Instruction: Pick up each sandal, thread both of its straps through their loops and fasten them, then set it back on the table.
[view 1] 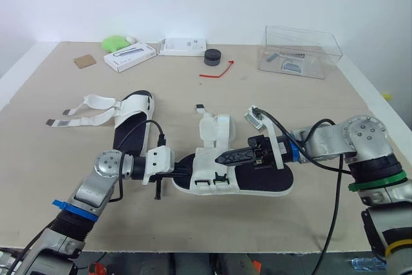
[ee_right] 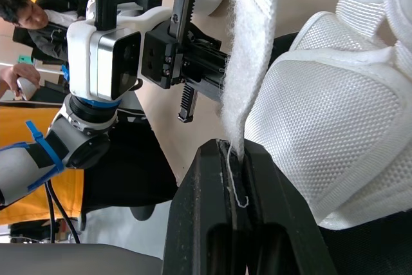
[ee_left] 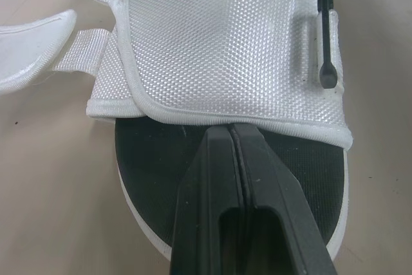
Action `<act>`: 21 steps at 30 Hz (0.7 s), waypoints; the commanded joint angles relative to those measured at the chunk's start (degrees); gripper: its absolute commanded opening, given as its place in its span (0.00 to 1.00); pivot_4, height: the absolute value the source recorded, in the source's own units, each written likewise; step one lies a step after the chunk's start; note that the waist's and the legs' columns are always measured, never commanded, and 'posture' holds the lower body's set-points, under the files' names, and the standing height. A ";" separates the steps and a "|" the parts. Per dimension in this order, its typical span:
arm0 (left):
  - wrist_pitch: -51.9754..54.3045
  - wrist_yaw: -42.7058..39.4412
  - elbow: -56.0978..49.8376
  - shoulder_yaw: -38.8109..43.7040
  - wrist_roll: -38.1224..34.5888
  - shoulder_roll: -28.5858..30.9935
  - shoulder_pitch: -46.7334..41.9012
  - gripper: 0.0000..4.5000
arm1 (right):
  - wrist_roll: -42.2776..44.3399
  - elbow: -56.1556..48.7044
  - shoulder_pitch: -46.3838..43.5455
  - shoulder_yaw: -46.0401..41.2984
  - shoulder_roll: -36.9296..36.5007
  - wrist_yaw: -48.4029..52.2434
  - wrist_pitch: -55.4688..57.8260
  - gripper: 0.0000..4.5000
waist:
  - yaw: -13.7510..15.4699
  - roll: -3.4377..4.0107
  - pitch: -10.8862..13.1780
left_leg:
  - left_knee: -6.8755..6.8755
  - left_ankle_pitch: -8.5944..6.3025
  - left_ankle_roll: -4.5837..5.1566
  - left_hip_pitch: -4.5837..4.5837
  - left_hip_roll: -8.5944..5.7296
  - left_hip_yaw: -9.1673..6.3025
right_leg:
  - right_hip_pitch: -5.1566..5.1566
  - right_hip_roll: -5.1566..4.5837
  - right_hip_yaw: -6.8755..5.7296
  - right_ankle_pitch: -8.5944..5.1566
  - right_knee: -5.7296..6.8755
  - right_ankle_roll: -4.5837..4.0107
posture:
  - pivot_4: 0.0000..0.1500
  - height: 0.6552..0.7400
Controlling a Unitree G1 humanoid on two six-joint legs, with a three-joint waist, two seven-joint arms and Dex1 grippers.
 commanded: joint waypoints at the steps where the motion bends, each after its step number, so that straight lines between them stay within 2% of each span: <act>1: 0.98 -0.18 1.16 -2.55 3.06 0.54 1.67 0.00 | 1.18 0.28 -1.83 -1.47 -0.44 1.92 0.71 0.02 | 0.00 0.01 -0.01 | 0.00 0.00 0.00 0.00 0.00 0.00 | 0.00 0.00 0.00 0.00 0.00 0.00 | 1.00 1.00; 21: 0.58 -0.14 1.39 -3.10 3.42 0.44 1.82 0.00 | 1.18 -0.13 1.08 -1.77 -0.66 5.26 1.02 0.02 | 0.00 0.04 -0.07 | 0.00 0.00 0.00 0.00 0.00 -0.01 | 0.00 0.00 -0.01 0.00 0.00 0.00 | 1.00 1.00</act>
